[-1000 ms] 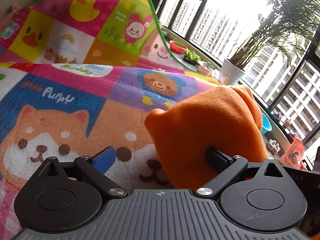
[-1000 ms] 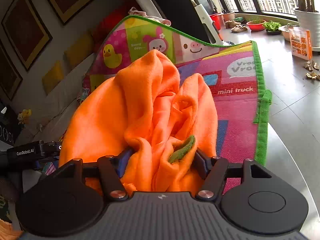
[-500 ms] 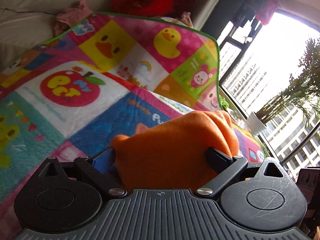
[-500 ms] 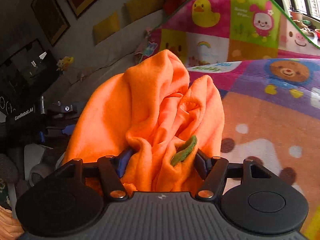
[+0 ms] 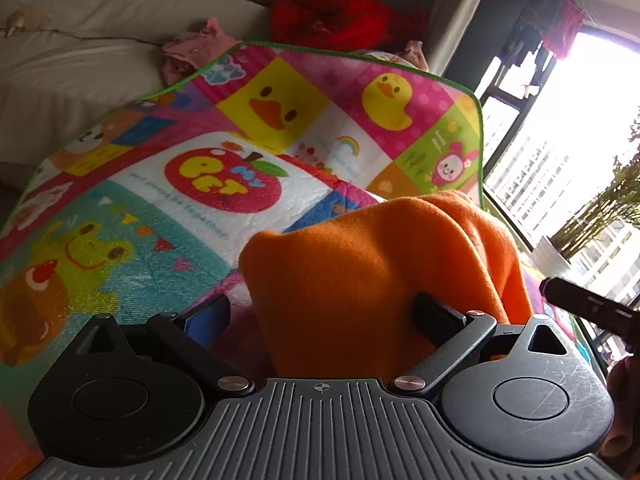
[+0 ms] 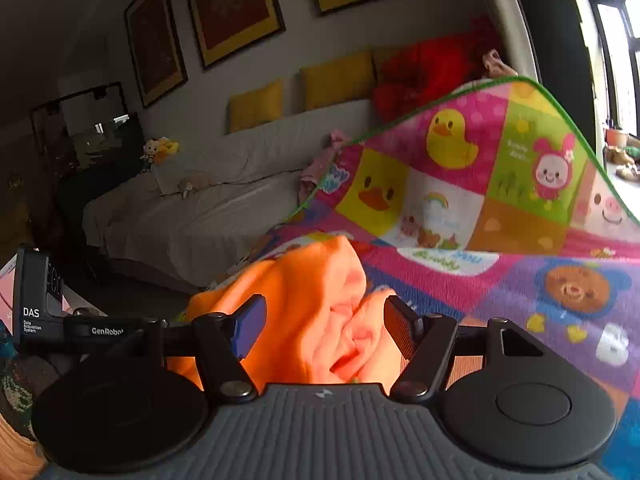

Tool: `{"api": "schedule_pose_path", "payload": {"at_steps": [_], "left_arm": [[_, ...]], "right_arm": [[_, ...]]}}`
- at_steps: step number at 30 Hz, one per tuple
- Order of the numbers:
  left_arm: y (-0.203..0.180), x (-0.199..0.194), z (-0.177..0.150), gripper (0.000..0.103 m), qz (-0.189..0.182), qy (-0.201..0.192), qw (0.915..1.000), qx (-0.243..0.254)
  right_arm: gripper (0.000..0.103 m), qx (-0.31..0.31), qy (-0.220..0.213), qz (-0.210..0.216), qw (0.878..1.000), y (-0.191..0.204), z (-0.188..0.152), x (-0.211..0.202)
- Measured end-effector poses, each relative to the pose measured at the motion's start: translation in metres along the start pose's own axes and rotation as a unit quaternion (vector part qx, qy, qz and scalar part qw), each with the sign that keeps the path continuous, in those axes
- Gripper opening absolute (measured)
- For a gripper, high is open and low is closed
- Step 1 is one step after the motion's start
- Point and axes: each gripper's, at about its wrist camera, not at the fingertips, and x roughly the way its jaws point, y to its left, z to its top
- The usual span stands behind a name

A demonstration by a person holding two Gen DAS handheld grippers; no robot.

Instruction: Fold clothes

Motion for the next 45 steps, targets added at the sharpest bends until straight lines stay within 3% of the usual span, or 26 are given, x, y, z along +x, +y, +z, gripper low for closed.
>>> {"api": "schedule_pose_path", "payload": {"at_steps": [4, 12, 15, 26, 30, 34, 45], "left_arm": [[-0.014, 0.004, 0.0, 0.1, 0.005, -0.005, 0.9997, 0.024], [-0.028, 0.012, -0.005, 0.1, 0.013, 0.011, 0.9979, 0.062], [-0.029, 0.016, -0.01, 0.1, 0.002, 0.02, 0.9978, 0.063], [-0.028, -0.009, -0.018, 0.101, -0.015, 0.014, 0.9988, 0.045], [-0.032, -0.009, -0.027, 0.102, -0.026, 0.016, 0.9985, 0.046], [-0.034, -0.004, -0.031, 0.103, 0.006, 0.0, 0.9972, 0.074], [-0.012, 0.006, -0.021, 0.103, 0.035, -0.004, 0.9981, 0.051]], "right_arm": [[0.066, -0.013, 0.006, -0.01, 1.0, 0.002, 0.016, 0.023], [0.067, -0.071, 0.082, -0.094, 0.99, -0.007, -0.032, 0.087], [0.067, -0.054, 0.091, -0.093, 0.99, -0.015, -0.04, 0.082], [0.071, -0.084, 0.099, -0.125, 0.984, -0.022, -0.055, 0.063], [0.071, -0.037, 0.11, -0.126, 0.985, -0.035, -0.063, 0.051], [0.071, -0.04, 0.111, -0.109, 0.987, -0.027, -0.07, 0.029], [0.071, -0.114, 0.108, -0.1, 0.983, 0.013, -0.078, 0.027]]}}
